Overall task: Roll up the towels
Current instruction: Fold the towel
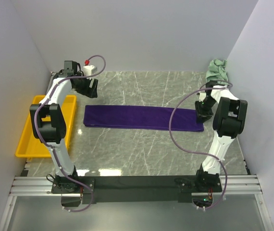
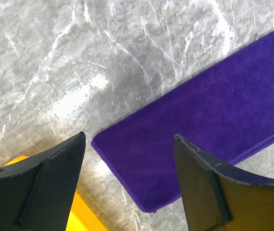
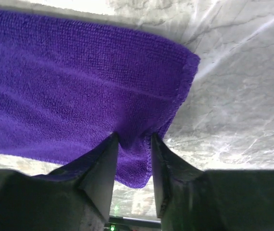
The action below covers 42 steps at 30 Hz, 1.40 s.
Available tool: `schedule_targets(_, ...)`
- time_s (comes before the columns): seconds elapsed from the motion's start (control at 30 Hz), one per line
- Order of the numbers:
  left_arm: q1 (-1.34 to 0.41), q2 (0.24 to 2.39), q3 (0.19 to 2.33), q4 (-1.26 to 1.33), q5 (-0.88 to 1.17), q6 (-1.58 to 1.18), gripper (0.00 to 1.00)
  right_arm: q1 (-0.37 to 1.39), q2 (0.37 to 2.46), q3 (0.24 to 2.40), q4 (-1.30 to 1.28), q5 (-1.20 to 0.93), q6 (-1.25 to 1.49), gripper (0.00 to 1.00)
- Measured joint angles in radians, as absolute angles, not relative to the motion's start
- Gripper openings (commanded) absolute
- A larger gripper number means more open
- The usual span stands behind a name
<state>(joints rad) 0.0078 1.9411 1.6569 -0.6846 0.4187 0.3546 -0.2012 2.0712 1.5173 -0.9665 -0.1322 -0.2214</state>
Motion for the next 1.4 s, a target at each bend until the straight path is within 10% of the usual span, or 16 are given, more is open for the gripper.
schedule_targets(1.0,0.008,1.934,1.608,-0.643,0.414,0.345,0.80,-0.250,2.084,1.523,-0.978,-0.087,-0.183,0.41)
schedule_targets(1.23,0.008,1.934,1.607,-0.639,0.412,0.334,0.80,-0.227,2.084,1.517,-0.974,-0.070,-0.184,0.00)
schedule_targets(1.4,0.008,1.934,1.607,-0.640,0.413,0.327,0.80,-0.273,2.084,1.523,-0.994,-0.073,-0.212,0.00)
